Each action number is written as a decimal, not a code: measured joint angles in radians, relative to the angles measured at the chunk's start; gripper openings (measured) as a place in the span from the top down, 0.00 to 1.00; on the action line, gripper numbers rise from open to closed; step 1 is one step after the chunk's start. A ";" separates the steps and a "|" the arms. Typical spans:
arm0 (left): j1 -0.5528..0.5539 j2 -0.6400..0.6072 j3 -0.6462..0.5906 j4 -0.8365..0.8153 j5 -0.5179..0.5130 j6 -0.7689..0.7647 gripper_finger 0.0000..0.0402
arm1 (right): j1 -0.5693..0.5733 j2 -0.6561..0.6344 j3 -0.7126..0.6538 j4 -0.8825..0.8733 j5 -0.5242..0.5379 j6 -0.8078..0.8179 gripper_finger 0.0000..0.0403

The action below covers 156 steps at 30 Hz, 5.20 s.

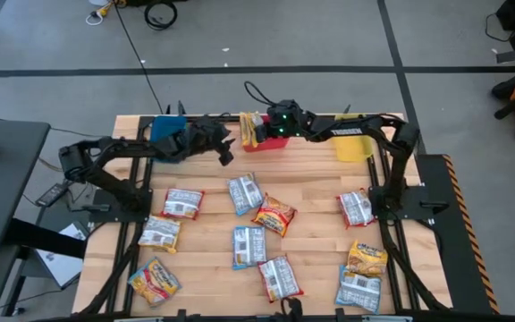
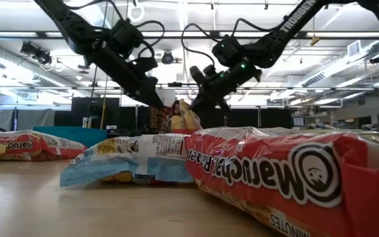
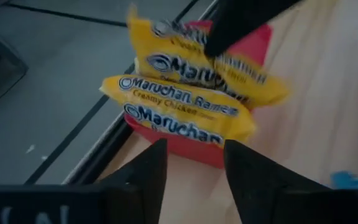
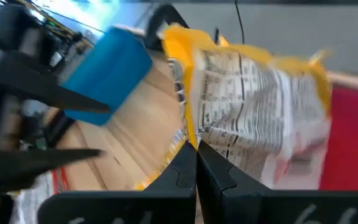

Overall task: Sort Maruchan noodles
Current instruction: Put the top yellow noodle pack into the red bin, then put the right yellow noodle pack into the red bin

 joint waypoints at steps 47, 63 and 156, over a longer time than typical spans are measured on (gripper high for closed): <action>0.107 0.016 0.022 -0.039 0.086 0.137 0.57 | -0.112 0.114 0.378 -0.690 -0.166 -0.218 0.99; 0.153 0.017 0.021 -0.118 0.163 0.111 0.57 | -0.099 0.099 0.379 -0.553 -0.064 -0.257 0.79; 0.111 -0.245 -0.028 -0.423 0.184 0.009 0.57 | 0.196 -0.040 0.498 -1.108 0.294 -0.850 0.68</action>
